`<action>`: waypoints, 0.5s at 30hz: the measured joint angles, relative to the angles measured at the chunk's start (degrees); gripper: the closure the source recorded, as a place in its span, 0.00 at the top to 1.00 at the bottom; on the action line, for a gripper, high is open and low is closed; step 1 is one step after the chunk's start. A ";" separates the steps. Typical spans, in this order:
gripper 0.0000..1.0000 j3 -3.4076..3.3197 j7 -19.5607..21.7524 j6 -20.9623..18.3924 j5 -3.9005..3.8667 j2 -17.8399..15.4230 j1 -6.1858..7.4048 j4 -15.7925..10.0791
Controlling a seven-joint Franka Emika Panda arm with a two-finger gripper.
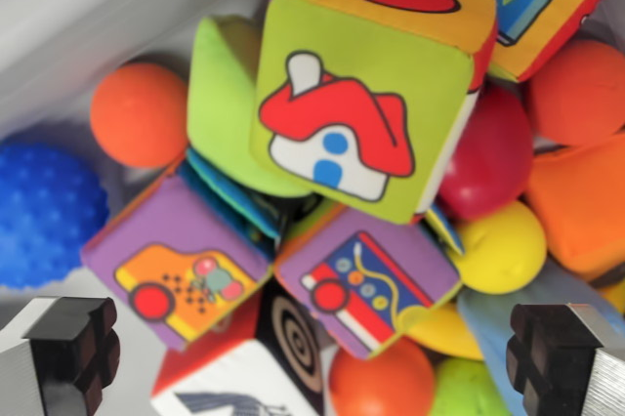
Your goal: Pick an object from the bin
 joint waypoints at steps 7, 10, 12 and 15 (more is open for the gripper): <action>1.00 -0.90 7.30 2.09 1.55 3.57 0.02 1.65; 1.00 -1.27 10.28 2.88 2.17 5.09 0.02 2.43; 1.00 -1.39 11.09 3.64 2.38 5.98 -0.01 2.61; 1.00 -1.38 11.31 4.80 2.58 6.88 -0.01 2.43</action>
